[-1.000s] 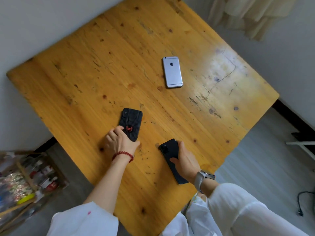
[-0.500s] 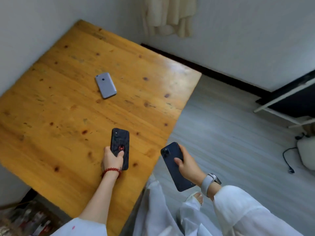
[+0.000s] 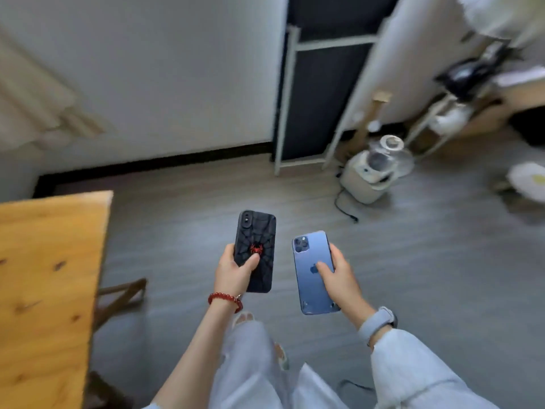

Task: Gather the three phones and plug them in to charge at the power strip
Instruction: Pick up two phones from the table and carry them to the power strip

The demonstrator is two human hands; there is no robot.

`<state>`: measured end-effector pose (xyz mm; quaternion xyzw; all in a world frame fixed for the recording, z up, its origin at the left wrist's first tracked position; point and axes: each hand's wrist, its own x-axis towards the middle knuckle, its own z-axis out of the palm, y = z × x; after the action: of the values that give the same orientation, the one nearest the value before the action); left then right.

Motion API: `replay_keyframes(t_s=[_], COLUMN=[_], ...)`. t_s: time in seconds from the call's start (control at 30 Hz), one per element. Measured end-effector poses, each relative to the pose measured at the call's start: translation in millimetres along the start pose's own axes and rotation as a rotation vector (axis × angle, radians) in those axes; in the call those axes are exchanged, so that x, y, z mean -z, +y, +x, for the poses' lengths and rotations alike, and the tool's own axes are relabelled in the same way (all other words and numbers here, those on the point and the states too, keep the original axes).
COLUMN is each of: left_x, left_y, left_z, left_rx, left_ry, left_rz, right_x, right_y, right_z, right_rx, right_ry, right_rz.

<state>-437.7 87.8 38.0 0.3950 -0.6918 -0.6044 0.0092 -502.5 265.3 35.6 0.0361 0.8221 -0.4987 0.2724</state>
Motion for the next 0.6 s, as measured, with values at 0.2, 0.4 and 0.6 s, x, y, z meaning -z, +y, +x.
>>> replay_keyframes(t_s=[0.2,0.4,0.6], left_x=[-149.8,-308.5,-468.3], left_y=[62.2,112.8,180.4], left_z=[22.6,49.2,74.4], left_rx=[-0.071,-0.144,-0.203], left_ry=[-0.319,-0.550,-0.694], left_rz=[0.116,0.265,0.324], right_x=[122.2,237.8,370.6], right_y=[46.2,81.1,89.2], right_z=[7.7,49.5,103.8], right_rx=[-0.188,-0.261,-0.288], right_ry=[0.443,0.710,0.848], right_rz=[0.358,0.547,0.625])
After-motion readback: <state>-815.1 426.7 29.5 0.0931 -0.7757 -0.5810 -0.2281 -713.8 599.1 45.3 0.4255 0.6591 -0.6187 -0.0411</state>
